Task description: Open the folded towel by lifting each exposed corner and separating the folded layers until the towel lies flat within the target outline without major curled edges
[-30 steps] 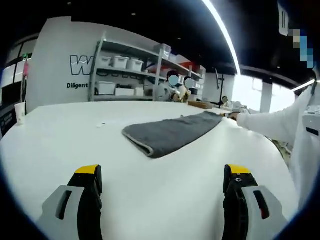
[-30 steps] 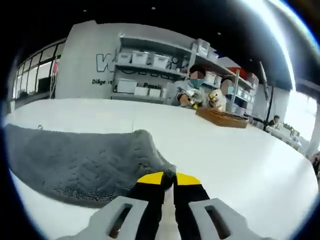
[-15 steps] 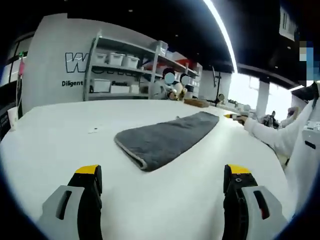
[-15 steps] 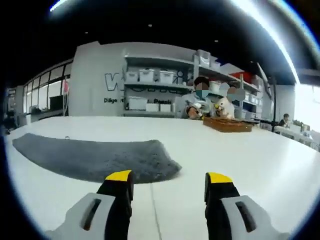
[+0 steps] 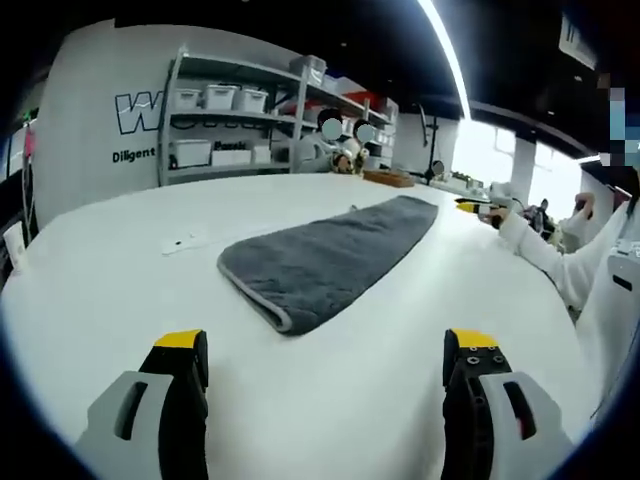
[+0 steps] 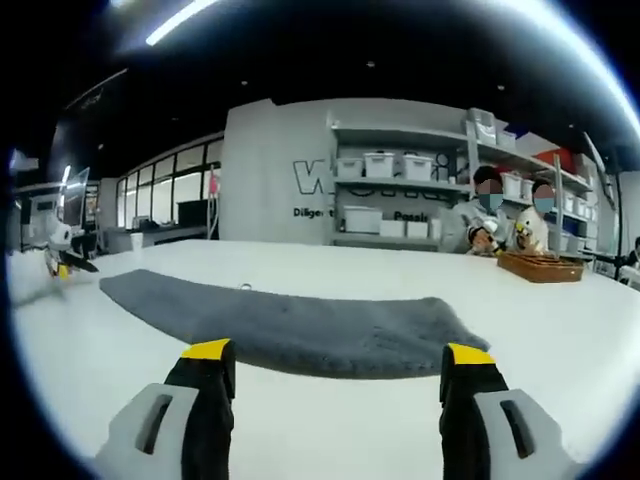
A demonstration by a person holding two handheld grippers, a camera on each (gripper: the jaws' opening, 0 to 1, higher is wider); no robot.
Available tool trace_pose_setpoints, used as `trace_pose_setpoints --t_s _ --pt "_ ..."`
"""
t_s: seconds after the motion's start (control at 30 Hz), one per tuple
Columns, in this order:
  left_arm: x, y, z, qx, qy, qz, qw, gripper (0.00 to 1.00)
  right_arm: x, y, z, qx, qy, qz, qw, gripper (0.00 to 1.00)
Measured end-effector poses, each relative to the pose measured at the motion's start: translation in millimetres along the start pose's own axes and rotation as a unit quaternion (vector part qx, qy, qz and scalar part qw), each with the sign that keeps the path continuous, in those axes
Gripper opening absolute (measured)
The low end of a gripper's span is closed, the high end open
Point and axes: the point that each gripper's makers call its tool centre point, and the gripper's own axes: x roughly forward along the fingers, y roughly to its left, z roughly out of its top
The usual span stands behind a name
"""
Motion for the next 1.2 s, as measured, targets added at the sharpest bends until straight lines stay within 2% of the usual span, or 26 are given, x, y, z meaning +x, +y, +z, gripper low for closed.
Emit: trace_pose_setpoints --t_s 0.13,0.23,0.37,0.53,0.6,0.67,0.73,0.83,0.9,1.2 --pt "7 2.2 2.2 -0.001 -0.007 -0.001 1.0 0.89 -1 3 3.4 0.014 -0.009 0.016 0.9997 0.89" --pt "12 6.3 2.1 -0.001 -0.005 -0.002 1.0 0.8 -3 5 7.7 0.001 -0.011 0.017 0.9998 0.93" --pt "18 14.6 4.1 -0.019 -0.01 0.003 0.9998 0.72 -6 9 13.8 -0.004 -0.023 0.026 0.9994 0.95" --pt "26 14.1 6.7 -0.008 -0.015 -0.004 0.9998 0.51 -6 15 15.4 0.006 -0.027 0.038 0.9989 0.95" --pt "31 13.9 3.0 0.002 0.0 -0.006 1.0 0.39 -5 19 14.7 0.004 -0.026 0.042 0.9988 0.95" --pt "34 14.7 -1.4 0.03 0.021 -0.007 0.9993 0.28 -3 23 12.9 0.003 -0.022 0.049 0.9985 0.95" --pt "36 16.5 -3.1 0.044 0.034 0.003 0.9984 0.2 0 27 10.0 0.001 -0.016 0.056 0.9983 0.94" --pt "35 21.3 -1.2 0.048 0.035 0.011 0.9982 0.06 2 28 7.3 0.002 -0.01 0.061 0.9981 0.93" --pt "34 23.4 2.4 0.03 0.028 0.009 0.9991 0.04 1 28 6.1 0.003 -0.009 0.062 0.9981 0.93" --pt "17 40.8 -1.2 0.045 0.051 0.04 0.9969 0.03 0 23 5.3 0.009 -0.01 0.054 0.9984 0.92"
